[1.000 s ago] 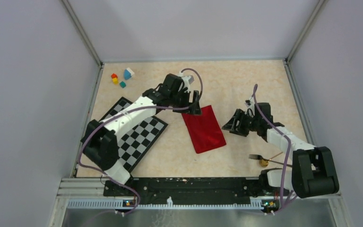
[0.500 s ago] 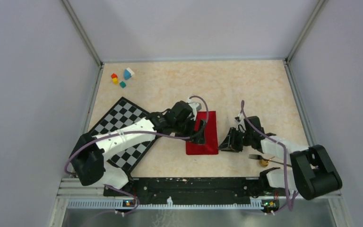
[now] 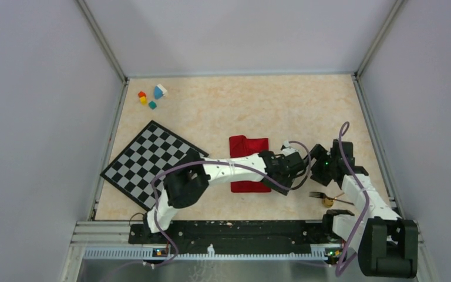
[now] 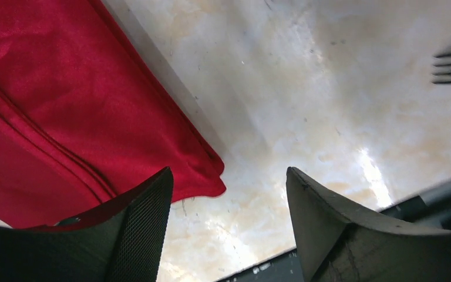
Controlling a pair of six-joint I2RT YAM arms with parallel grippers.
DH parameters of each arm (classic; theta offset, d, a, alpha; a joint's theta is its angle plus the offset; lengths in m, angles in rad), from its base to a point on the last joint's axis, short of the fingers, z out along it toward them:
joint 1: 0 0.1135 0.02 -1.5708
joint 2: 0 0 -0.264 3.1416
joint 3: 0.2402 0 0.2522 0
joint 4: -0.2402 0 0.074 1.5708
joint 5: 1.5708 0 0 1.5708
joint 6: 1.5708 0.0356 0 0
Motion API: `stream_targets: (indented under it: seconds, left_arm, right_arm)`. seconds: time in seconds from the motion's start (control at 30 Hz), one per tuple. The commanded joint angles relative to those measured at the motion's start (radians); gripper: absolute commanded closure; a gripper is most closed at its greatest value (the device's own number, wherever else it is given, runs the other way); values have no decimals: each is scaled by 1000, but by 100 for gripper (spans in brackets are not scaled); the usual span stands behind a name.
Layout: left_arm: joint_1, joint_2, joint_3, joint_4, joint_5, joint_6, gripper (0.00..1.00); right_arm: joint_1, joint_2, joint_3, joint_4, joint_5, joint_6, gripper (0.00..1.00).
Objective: Fold the napkin into a case and place the utensils inside
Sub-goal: Pick up the 2/3-rectangle-folded napkin at the center of the board.
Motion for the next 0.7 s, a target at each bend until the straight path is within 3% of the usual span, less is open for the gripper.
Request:
stream_targets:
  seconds: [0.0,0.17,0.43,0.67]
  left_arm:
    - [-15,91,133,-181,-138,-48,26]
    - [-19,167,213,-241,-171,-72,35]
    - [-22,220,199,-266,-157,-105,48]
    - [-21,151,99,-220,-182,-105,82]
  right_arm:
    - [-20,8,42,-25,22,-24,21]
    - [-26,11,40,-9,19,-37,21]
    - [-26,24,4,33,-17,-37,23]
    - [-26,95,-30,139,-201,-71,21]
